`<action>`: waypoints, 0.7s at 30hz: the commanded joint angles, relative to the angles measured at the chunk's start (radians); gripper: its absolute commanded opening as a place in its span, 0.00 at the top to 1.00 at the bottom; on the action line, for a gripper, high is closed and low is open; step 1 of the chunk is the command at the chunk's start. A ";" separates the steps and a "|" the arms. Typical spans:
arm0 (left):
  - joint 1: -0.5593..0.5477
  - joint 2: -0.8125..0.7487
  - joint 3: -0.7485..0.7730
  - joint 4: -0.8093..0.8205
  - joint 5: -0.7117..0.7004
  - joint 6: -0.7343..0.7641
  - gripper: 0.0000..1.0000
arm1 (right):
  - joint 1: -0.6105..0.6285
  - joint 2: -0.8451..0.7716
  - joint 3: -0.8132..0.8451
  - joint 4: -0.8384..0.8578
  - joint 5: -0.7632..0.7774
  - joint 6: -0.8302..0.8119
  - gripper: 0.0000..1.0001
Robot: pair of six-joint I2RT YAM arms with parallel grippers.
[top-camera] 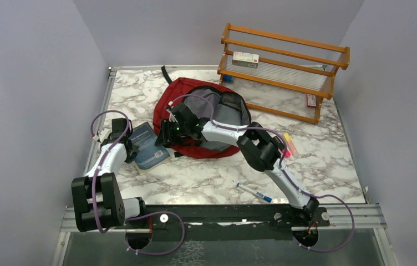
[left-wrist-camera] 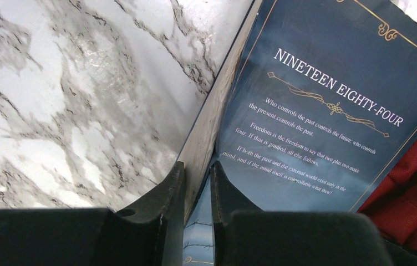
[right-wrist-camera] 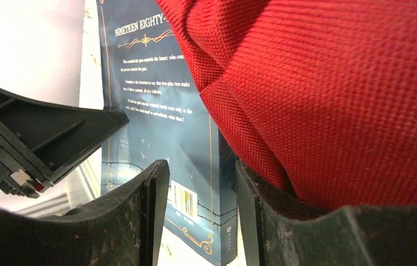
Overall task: Pack the student bag
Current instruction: Pick up the book from the center of the board.
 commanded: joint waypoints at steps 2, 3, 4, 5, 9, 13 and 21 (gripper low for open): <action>-0.029 0.080 -0.112 -0.053 0.114 0.007 1.00 | 0.070 0.046 0.024 -0.172 0.241 -0.120 0.45; -0.029 0.079 -0.112 -0.053 0.114 0.009 1.00 | 0.077 0.040 0.017 -0.184 0.270 -0.135 0.45; -0.029 0.078 -0.112 -0.053 0.115 0.009 1.00 | 0.082 0.032 0.007 -0.191 0.298 -0.144 0.44; -0.029 0.077 -0.113 -0.053 0.116 0.008 1.00 | 0.085 0.020 -0.009 -0.192 0.317 -0.150 0.44; -0.029 0.079 -0.113 -0.051 0.120 0.004 1.00 | 0.087 0.006 -0.065 -0.159 0.273 -0.139 0.44; -0.030 0.093 -0.111 -0.040 0.132 0.011 1.00 | 0.088 0.024 -0.126 0.071 -0.018 -0.026 0.45; -0.038 0.100 -0.098 -0.032 0.150 0.019 1.00 | 0.086 0.029 -0.123 0.353 -0.237 0.112 0.49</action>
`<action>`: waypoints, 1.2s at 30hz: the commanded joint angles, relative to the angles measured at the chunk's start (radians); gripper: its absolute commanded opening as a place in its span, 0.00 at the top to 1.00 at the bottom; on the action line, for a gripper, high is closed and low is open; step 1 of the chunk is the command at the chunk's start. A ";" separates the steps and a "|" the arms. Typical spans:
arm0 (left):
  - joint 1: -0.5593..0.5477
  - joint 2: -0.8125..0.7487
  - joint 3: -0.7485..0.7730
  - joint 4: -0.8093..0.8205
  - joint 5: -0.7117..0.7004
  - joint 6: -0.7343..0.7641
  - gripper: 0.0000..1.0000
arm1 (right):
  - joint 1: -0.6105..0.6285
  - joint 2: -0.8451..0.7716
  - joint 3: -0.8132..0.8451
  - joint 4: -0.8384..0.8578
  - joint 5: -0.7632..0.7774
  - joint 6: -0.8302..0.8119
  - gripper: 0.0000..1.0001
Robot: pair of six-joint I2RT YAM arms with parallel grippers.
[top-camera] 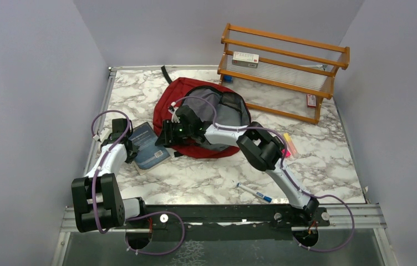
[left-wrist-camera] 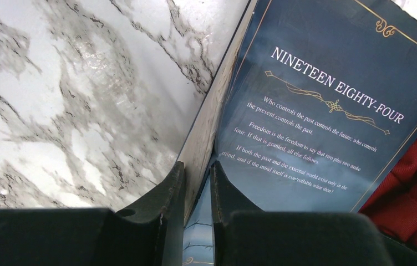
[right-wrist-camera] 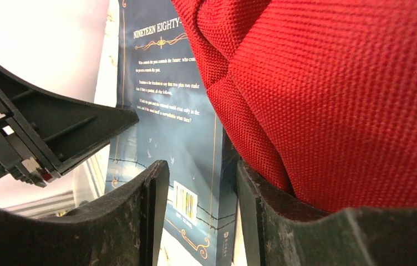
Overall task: Pack the student bag
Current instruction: Pick up the book from the center of the board.
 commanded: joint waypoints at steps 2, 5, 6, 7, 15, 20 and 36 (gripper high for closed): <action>-0.035 0.108 -0.090 -0.044 0.155 0.003 1.00 | 0.078 0.038 -0.042 0.254 -0.240 0.126 0.53; -0.036 0.106 -0.092 -0.043 0.160 0.005 1.00 | 0.076 0.019 -0.076 0.386 -0.278 0.198 0.57; -0.037 0.105 -0.093 -0.043 0.162 0.006 1.00 | 0.075 0.013 -0.088 0.426 -0.288 0.218 0.59; -0.036 0.102 -0.094 -0.043 0.164 0.006 1.00 | 0.075 0.008 -0.100 0.461 -0.293 0.239 0.60; -0.035 0.093 -0.096 -0.043 0.171 0.009 1.00 | 0.072 0.004 -0.092 0.463 -0.289 0.261 0.64; -0.035 0.093 -0.096 -0.036 0.179 0.010 1.00 | 0.074 0.001 -0.055 0.315 -0.266 0.208 0.64; -0.043 0.099 -0.102 -0.017 0.200 0.014 1.00 | 0.110 0.059 0.114 0.008 -0.260 0.089 0.62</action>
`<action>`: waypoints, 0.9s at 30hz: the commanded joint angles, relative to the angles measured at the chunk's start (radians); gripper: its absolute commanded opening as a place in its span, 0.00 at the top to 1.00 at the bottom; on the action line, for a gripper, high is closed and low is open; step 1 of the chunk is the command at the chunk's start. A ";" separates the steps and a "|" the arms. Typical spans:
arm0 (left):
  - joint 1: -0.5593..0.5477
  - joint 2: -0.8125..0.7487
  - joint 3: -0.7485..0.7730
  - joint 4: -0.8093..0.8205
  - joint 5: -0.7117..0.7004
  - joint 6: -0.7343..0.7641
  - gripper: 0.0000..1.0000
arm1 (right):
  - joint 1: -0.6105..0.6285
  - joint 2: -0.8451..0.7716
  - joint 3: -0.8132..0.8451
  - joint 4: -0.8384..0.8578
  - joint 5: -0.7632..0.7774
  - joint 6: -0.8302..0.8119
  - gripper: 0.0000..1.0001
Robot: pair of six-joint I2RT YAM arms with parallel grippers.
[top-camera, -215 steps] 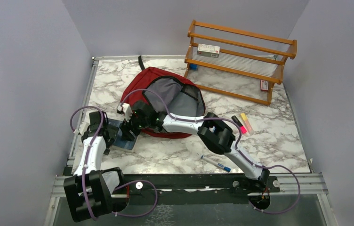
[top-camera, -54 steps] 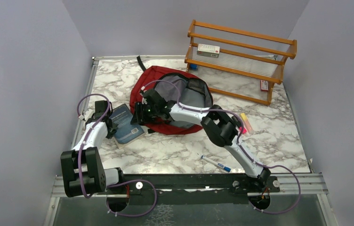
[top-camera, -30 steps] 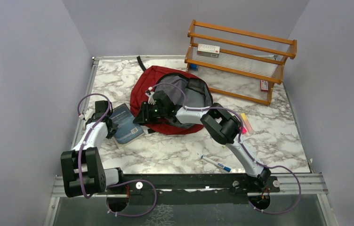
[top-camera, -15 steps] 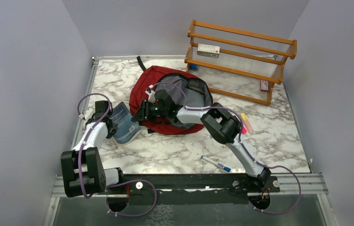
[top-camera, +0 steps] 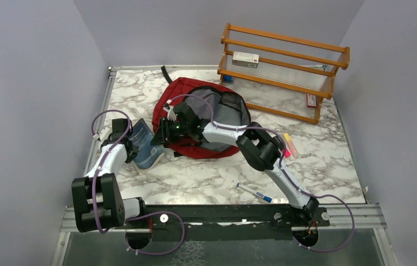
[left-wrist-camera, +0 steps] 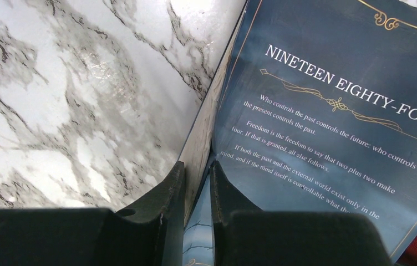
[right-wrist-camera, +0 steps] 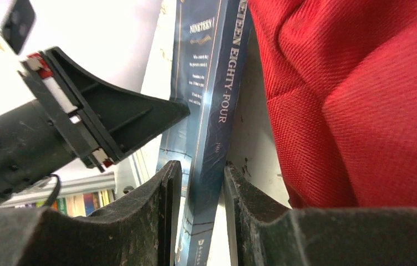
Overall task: Pack the student bag
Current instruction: Pick up the book from the center of the board.
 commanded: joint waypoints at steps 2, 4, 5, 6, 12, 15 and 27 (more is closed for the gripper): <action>-0.042 0.098 -0.098 -0.033 0.217 -0.013 1.00 | 0.125 0.048 0.064 -0.080 -0.102 -0.033 0.62; -0.043 0.100 -0.099 -0.031 0.218 -0.013 1.00 | 0.126 0.046 0.062 -0.096 -0.089 -0.043 0.63; -0.042 0.101 -0.098 -0.031 0.218 -0.015 1.00 | 0.127 0.044 0.058 -0.095 -0.084 -0.044 0.64; -0.042 0.101 -0.098 -0.030 0.220 -0.014 1.00 | 0.127 0.042 0.051 -0.089 -0.079 -0.044 0.66; -0.042 0.077 -0.093 -0.040 0.217 -0.013 1.00 | 0.126 -0.043 -0.053 0.003 0.026 -0.079 0.83; -0.042 0.027 -0.069 -0.074 0.213 -0.012 0.98 | 0.125 -0.088 -0.072 -0.024 0.125 -0.152 0.90; -0.024 -0.212 0.209 -0.326 0.041 0.077 0.39 | 0.090 -0.281 -0.148 -0.033 0.214 -0.378 1.00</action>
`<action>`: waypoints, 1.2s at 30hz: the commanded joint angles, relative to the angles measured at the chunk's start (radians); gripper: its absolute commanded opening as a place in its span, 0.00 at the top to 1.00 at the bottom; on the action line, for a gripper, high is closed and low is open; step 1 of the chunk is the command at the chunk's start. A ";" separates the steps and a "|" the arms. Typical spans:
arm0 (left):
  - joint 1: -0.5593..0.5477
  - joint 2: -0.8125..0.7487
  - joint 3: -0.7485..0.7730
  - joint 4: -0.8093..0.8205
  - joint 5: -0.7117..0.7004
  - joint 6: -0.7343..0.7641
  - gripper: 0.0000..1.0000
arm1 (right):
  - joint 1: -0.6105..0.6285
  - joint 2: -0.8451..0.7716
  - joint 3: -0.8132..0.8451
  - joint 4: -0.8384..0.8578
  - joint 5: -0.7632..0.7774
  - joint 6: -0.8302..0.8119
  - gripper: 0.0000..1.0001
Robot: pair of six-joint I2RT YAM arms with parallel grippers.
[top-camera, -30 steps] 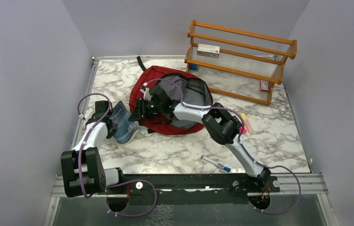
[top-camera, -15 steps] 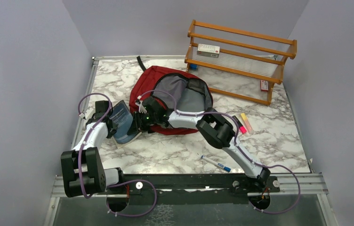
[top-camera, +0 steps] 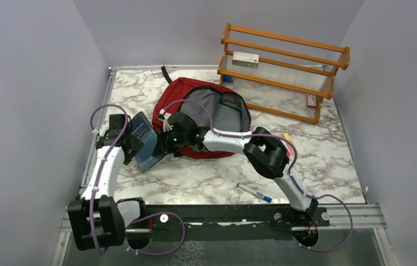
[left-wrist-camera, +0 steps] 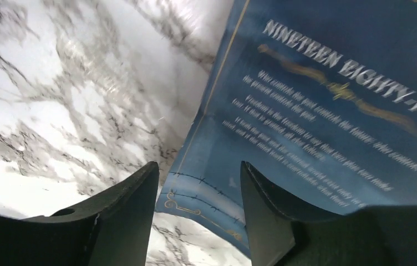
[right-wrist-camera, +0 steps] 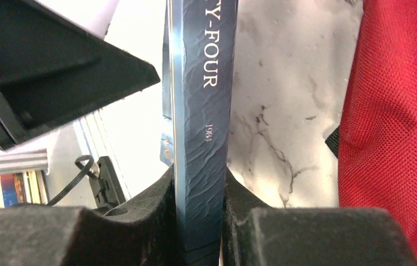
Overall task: Pack the student bag
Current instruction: Pick up the book from the center of the board.
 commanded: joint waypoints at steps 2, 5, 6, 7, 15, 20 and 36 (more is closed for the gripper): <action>0.007 -0.080 0.200 -0.138 -0.043 0.095 0.35 | -0.012 -0.191 -0.019 0.081 0.035 -0.178 1.00; 0.007 -0.086 0.337 -0.152 -0.075 0.195 0.32 | -0.021 -0.290 -0.080 0.081 0.073 -0.224 1.00; 0.007 -0.079 0.390 -0.152 -0.076 0.237 0.31 | -0.026 -0.327 -0.109 0.080 0.090 -0.233 1.00; 0.007 -0.070 0.437 -0.150 -0.068 0.274 0.31 | -0.033 -0.367 -0.139 0.079 0.102 -0.240 1.00; -0.025 -0.049 0.559 0.128 0.406 0.567 0.30 | -0.113 -0.729 -0.384 -0.055 0.259 -0.373 1.00; -0.101 -0.015 0.549 0.368 0.709 0.657 0.23 | -0.147 -0.929 -0.477 -0.263 0.355 -0.475 0.99; -0.473 0.022 0.509 0.385 1.195 1.114 0.16 | -0.212 -1.238 -0.554 -0.633 0.016 -0.741 0.99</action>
